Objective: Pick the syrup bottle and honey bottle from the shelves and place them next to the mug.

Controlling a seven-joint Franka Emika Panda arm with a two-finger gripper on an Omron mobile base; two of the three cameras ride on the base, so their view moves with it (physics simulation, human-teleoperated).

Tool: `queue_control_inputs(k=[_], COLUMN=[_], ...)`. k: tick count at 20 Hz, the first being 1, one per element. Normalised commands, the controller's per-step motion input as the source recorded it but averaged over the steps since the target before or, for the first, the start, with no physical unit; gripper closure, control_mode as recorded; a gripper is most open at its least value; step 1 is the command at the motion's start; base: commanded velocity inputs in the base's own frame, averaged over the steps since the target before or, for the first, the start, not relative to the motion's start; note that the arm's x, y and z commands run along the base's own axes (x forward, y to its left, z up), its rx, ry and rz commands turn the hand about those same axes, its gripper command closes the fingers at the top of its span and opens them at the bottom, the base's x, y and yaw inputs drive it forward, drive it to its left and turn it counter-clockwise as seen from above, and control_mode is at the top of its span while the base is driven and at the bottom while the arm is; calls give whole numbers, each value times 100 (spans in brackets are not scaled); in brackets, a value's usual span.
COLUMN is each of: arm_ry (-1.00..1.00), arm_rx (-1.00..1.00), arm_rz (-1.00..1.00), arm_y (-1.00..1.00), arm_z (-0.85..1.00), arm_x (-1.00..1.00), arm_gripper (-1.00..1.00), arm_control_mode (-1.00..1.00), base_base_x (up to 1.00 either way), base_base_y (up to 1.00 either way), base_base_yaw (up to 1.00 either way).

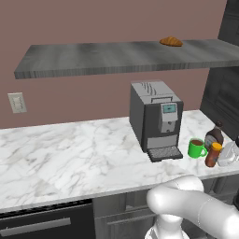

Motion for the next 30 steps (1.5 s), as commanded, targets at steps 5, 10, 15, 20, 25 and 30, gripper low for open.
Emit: queue_control_inputs(k=[5, 10, 15, 20, 25, 30], arm_ry=[0, 0, 0, 0, 0, -2], arm_rx=[0, 0, 0, 0, 0, 0], arm_rz=[0, 0, 0, 0, 0, 0], arm_y=[0, 0, 0, 0, 0, 0], arm_z=[-18, -1, 0, 0, 0, 1], arm_x=[0, 0, 0, 0, 0, -1], arm_gripper=[100, 100, -100, -100, -100, -100], arm_control_mode=[-100, -100, -100, -100, -100, -100], base_base_x=[0, 0, 0, 0, 0, 0], base_base_y=[0, 0, 0, 0, 0, 0], base_base_yaw=[0, 0, 0, 0, 0, 0])
